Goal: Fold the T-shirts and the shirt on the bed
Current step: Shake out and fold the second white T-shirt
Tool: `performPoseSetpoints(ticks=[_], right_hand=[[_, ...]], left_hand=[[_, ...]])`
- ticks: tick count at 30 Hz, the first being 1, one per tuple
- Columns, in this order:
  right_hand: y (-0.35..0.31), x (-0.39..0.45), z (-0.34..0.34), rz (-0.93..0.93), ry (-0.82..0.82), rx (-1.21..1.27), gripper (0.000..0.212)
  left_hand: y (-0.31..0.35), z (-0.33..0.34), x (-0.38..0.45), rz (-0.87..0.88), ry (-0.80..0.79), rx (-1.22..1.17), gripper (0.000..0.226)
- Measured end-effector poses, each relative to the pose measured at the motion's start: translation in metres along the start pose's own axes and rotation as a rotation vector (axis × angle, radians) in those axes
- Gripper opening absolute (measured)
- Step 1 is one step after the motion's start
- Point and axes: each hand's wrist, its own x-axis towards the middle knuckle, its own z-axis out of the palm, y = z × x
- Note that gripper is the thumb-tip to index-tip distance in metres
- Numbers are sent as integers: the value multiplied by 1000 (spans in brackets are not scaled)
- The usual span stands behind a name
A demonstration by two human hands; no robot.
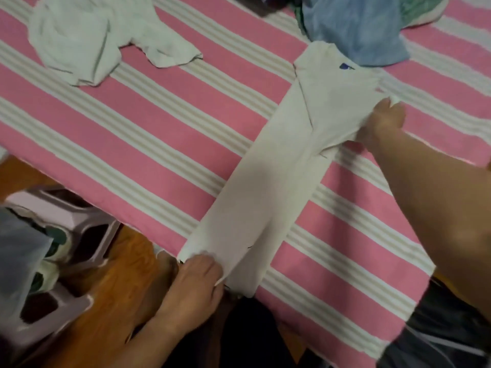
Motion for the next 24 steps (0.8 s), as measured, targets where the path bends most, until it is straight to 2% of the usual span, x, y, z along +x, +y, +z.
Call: performPoseSetpoints(ticks=[3, 5, 7, 8, 10, 11, 13, 15, 17, 20, 22, 24], right_hand=[[63, 50, -6, 79, -68, -222, 33], [74, 38, -6, 137, -118, -328, 23], [85, 34, -7, 134, -142, -388, 17], [75, 17, -8, 64, -122, -457, 15], [61, 11, -14, -94, -30, -276, 20], [52, 9, -18, -133, 28, -171, 24], [42, 9, -25, -144, 101, -108, 16], [38, 10, -28, -182, 120, -204, 14], [46, 17, -31, -102, 95, -194, 19], [68, 33, -30, -71, 112, -375, 19], [83, 35, -29, 52, 151, -296, 23], [84, 17, -28, -37, 213, -540, 8]], left_hand=[[10, 48, 20, -23, -116, 20, 9], [11, 67, 28, -83, -169, 51, 26], [14, 71, 30, -117, -206, 76, 31], [17, 68, 28, -119, -200, 80, 28], [24, 57, 22, -102, -164, 60, 18], [29, 48, 19, -95, -150, 42, 14], [40, 36, 13, -79, -143, 21, 13], [49, 34, 11, -69, -152, 15, 16], [55, 44, 13, -72, -196, 64, 22], [55, 70, 19, -90, -302, 172, 33], [53, 81, 23, -74, -398, 253, 32], [48, 81, 25, -21, -486, 298, 40]])
